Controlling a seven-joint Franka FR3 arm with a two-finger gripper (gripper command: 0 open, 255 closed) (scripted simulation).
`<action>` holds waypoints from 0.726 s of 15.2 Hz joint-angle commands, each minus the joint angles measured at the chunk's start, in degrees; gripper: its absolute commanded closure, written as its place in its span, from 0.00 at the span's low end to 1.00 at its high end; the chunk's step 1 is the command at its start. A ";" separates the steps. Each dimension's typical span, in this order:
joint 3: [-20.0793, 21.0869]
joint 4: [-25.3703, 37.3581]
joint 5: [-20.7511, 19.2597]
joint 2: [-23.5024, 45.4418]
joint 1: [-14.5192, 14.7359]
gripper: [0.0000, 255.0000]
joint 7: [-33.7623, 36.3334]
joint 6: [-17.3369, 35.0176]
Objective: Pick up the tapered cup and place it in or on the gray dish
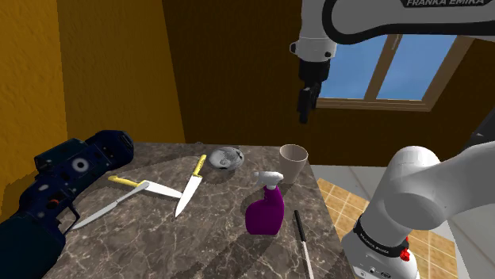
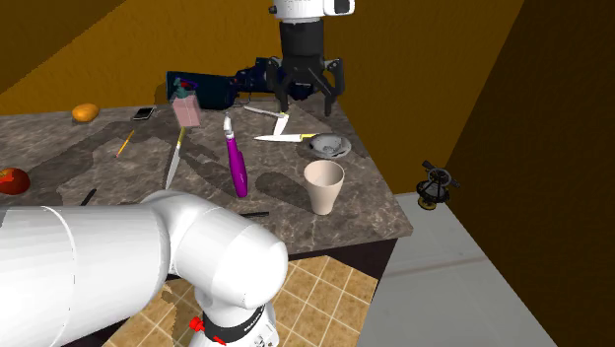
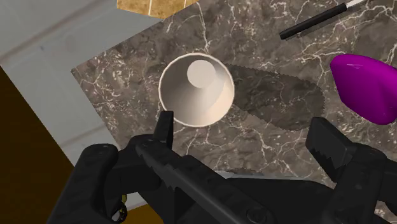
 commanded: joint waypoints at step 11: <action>1.45 -24.14 -1.66 -5.75 2.31 0.00 -0.60 25.87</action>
